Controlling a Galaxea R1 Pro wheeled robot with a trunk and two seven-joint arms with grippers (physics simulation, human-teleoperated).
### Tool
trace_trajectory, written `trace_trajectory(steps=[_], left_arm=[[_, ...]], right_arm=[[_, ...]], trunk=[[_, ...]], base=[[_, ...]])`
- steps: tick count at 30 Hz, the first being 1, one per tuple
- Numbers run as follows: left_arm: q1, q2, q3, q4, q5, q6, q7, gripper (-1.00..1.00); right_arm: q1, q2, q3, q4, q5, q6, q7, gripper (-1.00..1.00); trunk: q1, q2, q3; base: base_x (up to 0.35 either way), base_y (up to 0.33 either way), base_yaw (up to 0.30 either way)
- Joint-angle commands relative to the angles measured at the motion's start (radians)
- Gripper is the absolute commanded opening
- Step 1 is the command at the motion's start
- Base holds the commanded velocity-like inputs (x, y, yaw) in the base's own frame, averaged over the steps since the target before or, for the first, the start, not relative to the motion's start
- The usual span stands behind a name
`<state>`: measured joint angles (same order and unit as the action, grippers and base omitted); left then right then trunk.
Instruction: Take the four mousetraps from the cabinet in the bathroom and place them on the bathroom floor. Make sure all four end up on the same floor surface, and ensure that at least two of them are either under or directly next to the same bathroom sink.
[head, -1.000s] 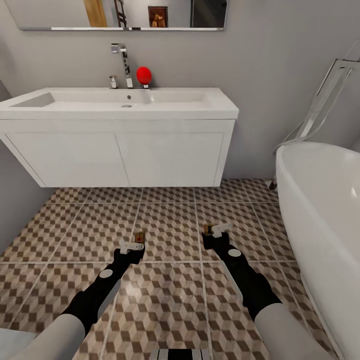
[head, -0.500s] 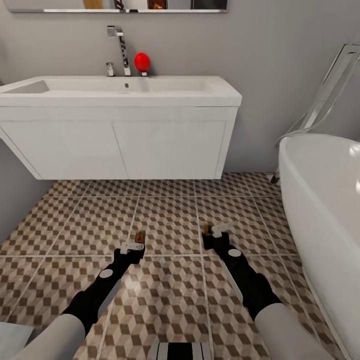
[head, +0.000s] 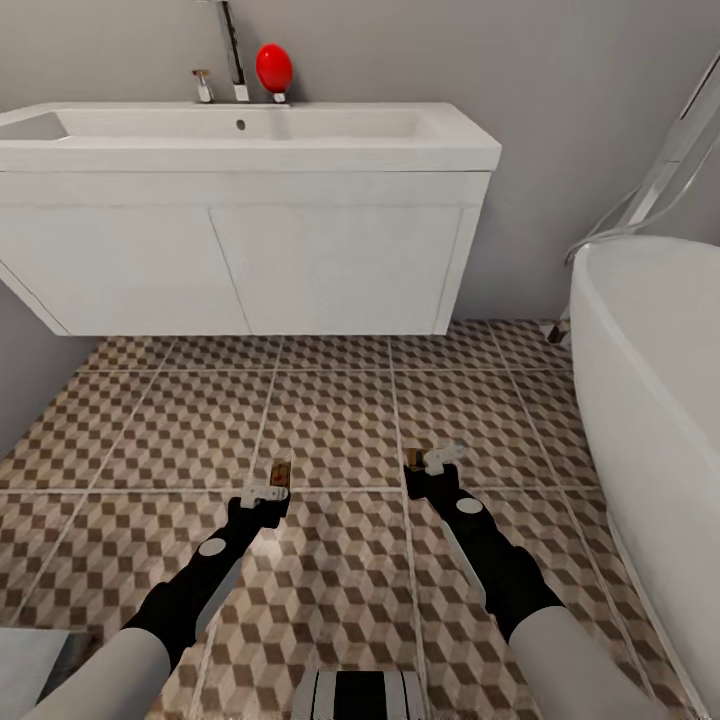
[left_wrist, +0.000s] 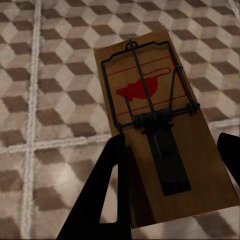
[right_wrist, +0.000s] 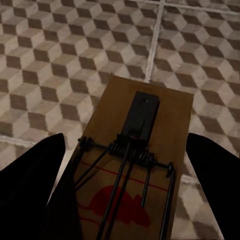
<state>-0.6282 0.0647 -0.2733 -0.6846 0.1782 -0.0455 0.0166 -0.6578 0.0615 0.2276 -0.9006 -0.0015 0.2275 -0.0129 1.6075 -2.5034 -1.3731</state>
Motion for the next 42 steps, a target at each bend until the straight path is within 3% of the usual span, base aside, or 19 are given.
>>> trace_trajectory(steps=[1, 17, 23, 34, 42], left_arm=[[-0.001, 0.001, -0.006, 0.000, 0.010, -0.004, 0.002, -1.00], [-0.001, 0.000, -0.006, -0.009, 0.009, -0.017, 0.001, -1.00], [-0.001, 0.000, -0.006, -0.045, 0.009, -0.087, 0.000, -1.00], [0.000, -0.005, -0.084, -0.082, 0.002, -0.149, 0.004, -1.00], [0.000, -0.002, -0.093, -0.090, 0.000, -0.154, 0.005, -1.00]], right_arm=[[0.000, 0.000, 0.001, -0.002, 0.000, 0.006, -0.001, -1.00], [0.001, 0.001, 0.001, -0.001, 0.000, -0.004, 0.003, -1.00], [0.001, 0.003, 0.002, 0.001, 0.003, -0.113, -0.001, -1.00], [0.001, 0.002, 0.003, 0.002, 0.007, -0.144, 0.000, -1.00], [0.001, 0.000, 0.011, -0.007, 0.009, -0.147, 0.002, -1.00]], trunk=[[0.000, -0.001, -0.006], [0.007, -0.004, -0.092], [0.010, -0.006, -0.119], [0.015, -0.008, -0.162], [0.019, -0.010, -0.192]], base=[[0.000, 0.000, 0.000], [0.000, 0.000, 0.000], [0.000, 0.000, 0.000], [0.000, 0.000, 0.000], [0.000, 0.000, 0.000]])
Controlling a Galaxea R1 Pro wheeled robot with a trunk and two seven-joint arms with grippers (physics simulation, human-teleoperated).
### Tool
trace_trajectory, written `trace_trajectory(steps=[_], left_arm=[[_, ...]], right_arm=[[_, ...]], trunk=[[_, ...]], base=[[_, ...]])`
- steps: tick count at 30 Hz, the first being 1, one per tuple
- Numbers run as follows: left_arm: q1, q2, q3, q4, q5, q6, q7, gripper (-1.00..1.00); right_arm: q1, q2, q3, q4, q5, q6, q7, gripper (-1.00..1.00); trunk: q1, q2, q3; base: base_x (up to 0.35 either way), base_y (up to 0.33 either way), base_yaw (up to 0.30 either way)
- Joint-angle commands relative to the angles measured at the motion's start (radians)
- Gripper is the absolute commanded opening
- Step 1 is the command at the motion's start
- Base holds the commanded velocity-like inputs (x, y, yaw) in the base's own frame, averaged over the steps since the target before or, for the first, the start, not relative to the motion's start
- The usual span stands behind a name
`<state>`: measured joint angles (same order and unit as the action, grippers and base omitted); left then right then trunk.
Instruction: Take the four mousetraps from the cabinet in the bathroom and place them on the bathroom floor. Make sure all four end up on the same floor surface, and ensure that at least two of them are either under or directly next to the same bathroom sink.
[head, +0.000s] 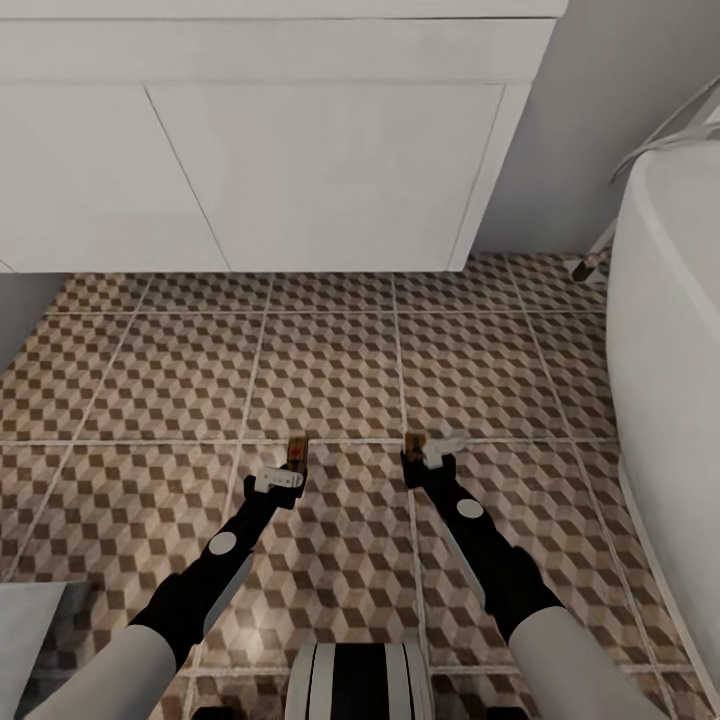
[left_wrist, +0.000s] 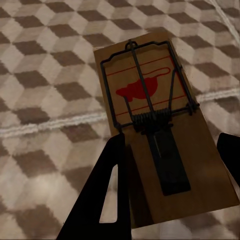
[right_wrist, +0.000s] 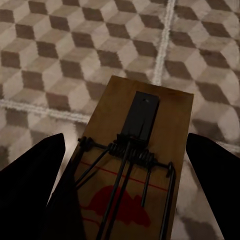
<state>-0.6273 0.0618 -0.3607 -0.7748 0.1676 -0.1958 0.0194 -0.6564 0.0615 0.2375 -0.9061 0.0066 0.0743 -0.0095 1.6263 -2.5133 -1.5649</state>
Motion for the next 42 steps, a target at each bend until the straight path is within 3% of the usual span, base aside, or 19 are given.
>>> trace_trajectory(steps=[1, 19, 29, 31, 35, 42], left_arm=[[-0.001, 0.002, -0.006, 0.000, 0.010, -0.003, 0.002, -1.00], [-0.001, 0.004, -0.006, -0.007, 0.010, -0.007, 0.002, -1.00], [0.001, 0.009, -0.006, -0.070, 0.010, -0.007, 0.003, -1.00], [0.004, 0.028, -0.006, -0.116, 0.011, -0.007, 0.004, -1.00], [0.022, 0.037, -0.006, -0.163, 0.011, -0.007, 0.004, -1.00], [0.095, 0.082, -0.006, -0.331, 0.012, -0.002, 0.005, -1.00]], right_arm=[[0.000, -0.001, 0.005, -0.005, 0.001, 0.006, -0.002, -1.00], [0.000, 0.000, 0.032, -0.060, 0.003, 0.006, -0.012, -1.00], [0.000, 0.000, 0.045, -0.165, 0.001, 0.010, -0.012, -1.00], [0.000, -0.001, 0.062, -0.172, 0.001, 0.010, -0.012, -1.00], [0.000, -0.001, 0.065, -0.173, 0.001, 0.010, -0.012, -1.00], [0.000, -0.001, 0.068, -0.175, 0.001, 0.010, -0.012, -1.00]], trunk=[[0.000, 0.000, -0.005], [0.008, -0.005, -0.088], [0.013, -0.007, -0.142], [0.014, -0.007, -0.153], [0.016, -0.008, -0.175], [0.019, -0.010, -0.212]], base=[[0.000, 0.000, 0.000], [0.000, 0.000, 0.000], [0.000, 0.000, 0.000], [0.000, 0.000, 0.000], [0.000, 0.000, 0.000], [0.000, 0.000, 0.000]])
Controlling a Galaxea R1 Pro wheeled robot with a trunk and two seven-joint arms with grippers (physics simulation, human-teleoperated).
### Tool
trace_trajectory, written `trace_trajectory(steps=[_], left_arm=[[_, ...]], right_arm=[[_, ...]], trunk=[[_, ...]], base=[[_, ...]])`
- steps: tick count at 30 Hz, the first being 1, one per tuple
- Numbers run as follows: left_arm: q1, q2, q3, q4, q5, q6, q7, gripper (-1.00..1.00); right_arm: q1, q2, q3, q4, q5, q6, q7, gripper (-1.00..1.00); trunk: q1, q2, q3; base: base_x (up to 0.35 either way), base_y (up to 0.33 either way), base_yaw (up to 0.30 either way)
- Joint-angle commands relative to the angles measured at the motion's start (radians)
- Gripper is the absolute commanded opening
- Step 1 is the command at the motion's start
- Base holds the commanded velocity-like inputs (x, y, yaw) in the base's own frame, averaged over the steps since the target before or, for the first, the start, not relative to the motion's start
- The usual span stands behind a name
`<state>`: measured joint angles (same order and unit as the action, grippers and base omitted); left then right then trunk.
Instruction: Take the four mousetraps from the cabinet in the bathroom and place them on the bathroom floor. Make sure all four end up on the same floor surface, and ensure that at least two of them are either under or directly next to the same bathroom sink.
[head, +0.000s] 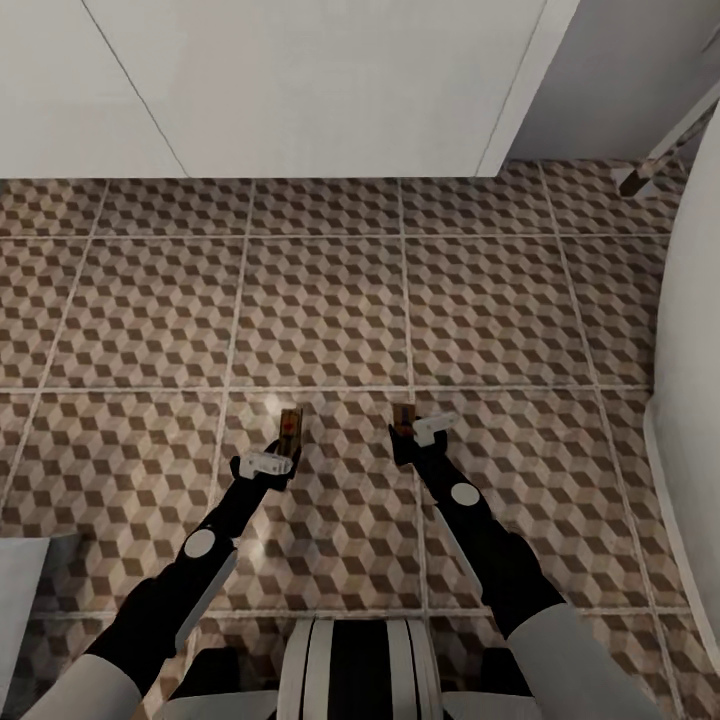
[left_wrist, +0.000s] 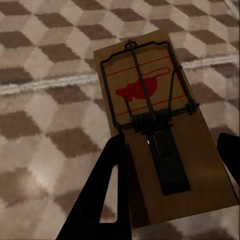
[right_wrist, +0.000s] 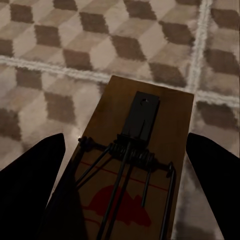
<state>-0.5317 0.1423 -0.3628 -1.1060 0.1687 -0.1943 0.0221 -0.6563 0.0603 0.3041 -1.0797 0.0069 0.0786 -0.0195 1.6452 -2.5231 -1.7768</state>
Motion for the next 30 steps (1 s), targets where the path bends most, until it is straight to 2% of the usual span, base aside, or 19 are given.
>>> trace_trajectory(steps=[1, 4, 8, 17, 20, 23, 25, 26, 28, 30], left_arm=[[0.010, 0.007, -0.004, -0.019, 0.011, -0.002, 0.002, -1.00], [0.023, 0.014, -0.004, -0.044, 0.011, -0.001, 0.002, -1.00], [0.030, 0.017, -0.004, -0.053, 0.011, 0.000, 0.002, -1.00], [0.041, 0.020, -0.004, -0.078, 0.010, 0.030, 0.004, -1.00], [0.054, 0.025, -0.004, -0.134, 0.009, 0.047, 0.004, -1.00], [0.060, 0.026, 0.004, -0.209, 0.010, 0.137, 0.005, -1.00], [0.061, 0.025, 0.025, -0.271, 0.010, 0.296, 0.004, -1.00], [0.061, 0.024, 0.034, -0.285, 0.010, 0.340, 0.003, -1.00], [0.061, 0.012, 0.082, -0.335, 0.011, 0.499, 0.001, -1.00], [0.059, -0.006, 0.112, -0.365, 0.011, 0.587, 0.000, -1.00]], right_arm=[[0.000, 0.000, 0.001, -0.002, 0.001, 0.006, -0.002, -1.00], [0.000, 0.000, 0.001, -0.002, 0.001, 0.006, -0.002, -1.00], [0.000, -0.001, 0.001, -0.003, 0.001, 0.006, -0.002, -1.00], [0.000, -0.003, 0.001, -0.005, 0.003, 0.005, -0.003, -1.00], [0.000, 0.001, -0.001, -0.025, 0.029, 0.013, -0.003, -1.00], [0.000, 0.003, -0.003, -0.083, 0.090, 0.075, -0.003, -1.00], [0.000, 0.004, -0.004, -0.154, 0.136, 0.170, -0.002, -1.00], [0.000, 0.004, -0.004, -0.173, 0.143, 0.194, -0.001, -1.00], [0.000, 0.005, -0.005, -0.248, 0.160, 0.268, 0.000, -1.00], [-0.001, 0.005, -0.004, -0.296, 0.166, 0.301, 0.001, -1.00]], trunk=[[0.000, 0.000, -0.006], [0.002, -0.001, -0.022], [0.002, -0.001, -0.028], [0.002, -0.001, -0.032], [0.002, -0.001, -0.032], [0.002, -0.001, -0.032], [0.002, -0.001, -0.032], [0.002, -0.001, -0.032], [0.002, -0.001, -0.032], [0.002, -0.001, -0.032]], base=[[0.000, 0.000, 0.000], [0.000, 0.000, 0.000], [0.000, 0.000, 0.000], [0.000, 0.000, 0.000], [0.000, 0.000, 0.000], [0.000, 0.000, 0.000], [0.000, 0.000, 0.000], [0.000, 0.000, 0.000], [0.000, 0.000, 0.000], [0.000, 0.000, 0.000]])
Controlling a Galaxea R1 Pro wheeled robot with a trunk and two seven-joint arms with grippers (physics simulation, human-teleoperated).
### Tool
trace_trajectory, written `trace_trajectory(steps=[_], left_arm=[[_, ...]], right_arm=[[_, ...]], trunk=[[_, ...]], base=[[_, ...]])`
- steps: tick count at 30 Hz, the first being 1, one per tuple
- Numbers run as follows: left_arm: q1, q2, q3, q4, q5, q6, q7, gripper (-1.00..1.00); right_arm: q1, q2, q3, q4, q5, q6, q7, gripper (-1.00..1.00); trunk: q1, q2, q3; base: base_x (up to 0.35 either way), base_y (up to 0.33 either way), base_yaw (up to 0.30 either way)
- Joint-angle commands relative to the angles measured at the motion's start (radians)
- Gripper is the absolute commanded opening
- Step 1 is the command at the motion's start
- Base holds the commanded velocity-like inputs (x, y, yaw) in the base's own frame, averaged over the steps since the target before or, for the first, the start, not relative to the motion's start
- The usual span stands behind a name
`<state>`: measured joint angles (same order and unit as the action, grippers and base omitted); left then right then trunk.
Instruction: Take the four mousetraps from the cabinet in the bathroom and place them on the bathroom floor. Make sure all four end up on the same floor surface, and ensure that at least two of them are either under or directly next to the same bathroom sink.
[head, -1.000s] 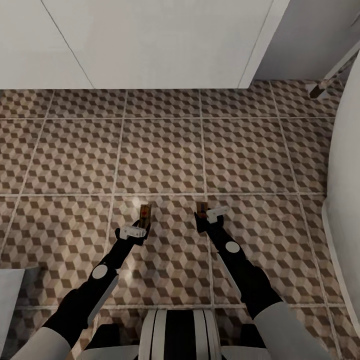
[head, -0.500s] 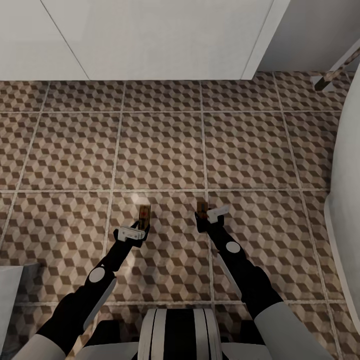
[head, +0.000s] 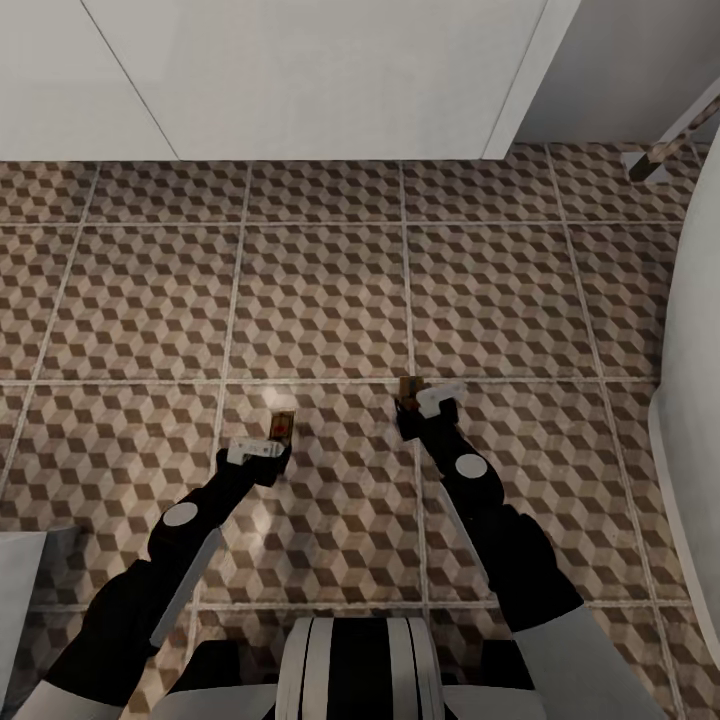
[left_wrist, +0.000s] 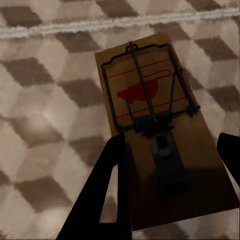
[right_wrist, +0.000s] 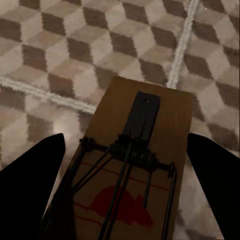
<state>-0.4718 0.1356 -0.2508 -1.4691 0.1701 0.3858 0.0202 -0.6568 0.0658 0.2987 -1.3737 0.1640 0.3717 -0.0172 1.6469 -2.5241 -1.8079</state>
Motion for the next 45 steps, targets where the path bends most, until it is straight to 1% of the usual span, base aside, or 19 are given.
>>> trace_trajectory(steps=[1, 2, 3, 4, 6, 7, 11, 12, 14, 15, 17, 19, 24, 29, 32, 35, 38, 42, 45], left_arm=[[-0.003, -0.010, 0.012, -0.015, 0.009, 0.054, 0.002, -1.00], [-0.008, -0.022, 0.020, -0.027, 0.009, 0.095, 0.003, -1.00], [-0.012, -0.029, 0.023, -0.033, 0.009, 0.115, 0.003, -1.00], [-0.024, -0.045, 0.027, -0.045, 0.008, 0.152, 0.004, -1.00], [-0.065, -0.076, 0.031, -0.058, 0.007, 0.225, 0.006, -1.00], [-0.079, -0.082, 0.032, -0.060, 0.007, 0.244, 0.008, -1.00], [-0.205, -0.103, 0.035, -0.056, 0.007, 0.387, 0.056, -1.00], [-0.222, -0.104, 0.035, -0.052, 0.007, 0.403, 0.062, -1.00], [-0.289, -0.113, 0.036, -0.031, 0.008, 0.456, 0.080, -1.00], [-0.307, -0.117, 0.036, -0.024, 0.008, 0.467, 0.082, -1.00], [-0.379, -0.134, 0.036, 0.009, 0.008, 0.499, 0.088, -1.00], [-0.437, -0.143, 0.036, 0.047, 0.008, 0.515, 0.092, -1.00], [-0.525, -0.150, 0.036, 0.157, 0.006, 0.523, 0.100, -1.00], [-0.546, -0.150, 0.040, 0.189, 0.003, 0.518, 0.166, -1.00], [-0.550, -0.148, 0.074, 0.199, 0.003, 0.515, 0.199, -1.00], [-0.551, -0.149, 0.084, 0.192, 0.004, 0.514, 0.204, -1.00], [-0.551, -0.149, 0.078, 0.159, 0.004, 0.505, 0.205, -1.00], [-0.551, -0.141, 0.021, 0.067, 0.004, 0.486, 0.206, -1.00], [-0.551, -0.139, 0.007, 0.049, 0.004, 0.484, 0.208, -1.00]], right_arm=[[-0.001, 0.000, 0.002, -0.027, 0.012, 0.024, -0.002, -1.00], [-0.002, 0.000, 0.002, -0.044, 0.014, 0.040, -0.001, -1.00], [-0.003, 0.000, 0.001, -0.051, 0.015, 0.049, -0.001, -1.00], [-0.005, 0.000, 0.002, -0.061, 0.016, 0.071, -0.001, -1.00], [-0.017, 0.000, 0.002, -0.073, 0.018, 0.115, -0.001, -1.00], [-0.022, 0.000, 0.001, -0.074, 0.018, 0.126, -0.001, -1.00], [-0.074, 0.000, 0.001, -0.079, 0.018, 0.186, 0.001, -1.00], [-0.081, 0.001, 0.001, -0.080, 0.018, 0.194, 0.000, -1.00], [-0.114, 0.005, 0.001, -0.080, 0.018, 0.230, 0.000, -1.00], [-0.122, 0.008, 0.001, -0.080, 0.018, 0.241, 0.001, -1.00], [-0.153, 0.021, 0.001, -0.080, 0.017, 0.277, 0.001, -1.00], [-0.175, 0.031, 0.002, -0.079, 0.017, 0.296, 0.001, -1.00], [-0.202, 0.037, 0.002, -0.072, 0.016, 0.308, 0.000, -1.00], [-0.232, 0.038, 0.001, -0.060, 0.016, 0.312, 0.001, -1.00], [-0.244, 0.038, 0.001, -0.020, 0.015, 0.311, 0.003, -1.00], [-0.247, 0.036, 0.000, -0.002, 0.015, 0.309, 0.006, -1.00], [-0.248, 0.032, -0.001, 0.003, 0.014, 0.306, 0.009, -1.00], [-0.248, 0.028, 0.000, -0.003, 0.013, 0.303, 0.009, -1.00], [-0.248, 0.027, 0.000, -0.006, 0.013, 0.302, 0.008, -1.00]], trunk=[[0.000, 0.000, -0.001], [0.000, 0.000, -0.001], [0.000, 0.000, -0.001], [0.000, 0.000, -0.001], [0.000, 0.000, -0.001], [0.000, 0.000, -0.001], [0.000, 0.000, -0.001], [0.000, 0.000, -0.001], [0.000, 0.000, -0.001], [0.000, 0.000, -0.001], [0.000, 0.000, -0.001], [0.000, 0.000, -0.001], [0.000, 0.000, -0.001], [0.000, 0.000, -0.001], [0.000, 0.000, -0.001], [0.000, 0.000, -0.001], [0.000, 0.000, -0.001], [0.000, 0.000, -0.001], [0.000, 0.000, -0.001]], base=[[0.000, 0.000, 0.000], [0.000, 0.000, 0.000], [0.000, 0.000, 0.000], [0.000, 0.000, 0.000], [0.000, 0.000, 0.000], [0.000, 0.000, 0.000], [0.000, 0.000, 0.000], [0.000, 0.000, 0.000], [0.000, 0.000, 0.000], [0.000, 0.000, 0.000], [0.000, 0.000, 0.000], [0.000, 0.000, 0.000], [0.000, 0.000, 0.000], [0.000, 0.000, 0.000], [0.000, 0.000, 0.000], [0.000, 0.000, 0.000], [0.000, 0.000, 0.000], [0.000, 0.000, 0.000], [0.000, 0.000, 0.000]])
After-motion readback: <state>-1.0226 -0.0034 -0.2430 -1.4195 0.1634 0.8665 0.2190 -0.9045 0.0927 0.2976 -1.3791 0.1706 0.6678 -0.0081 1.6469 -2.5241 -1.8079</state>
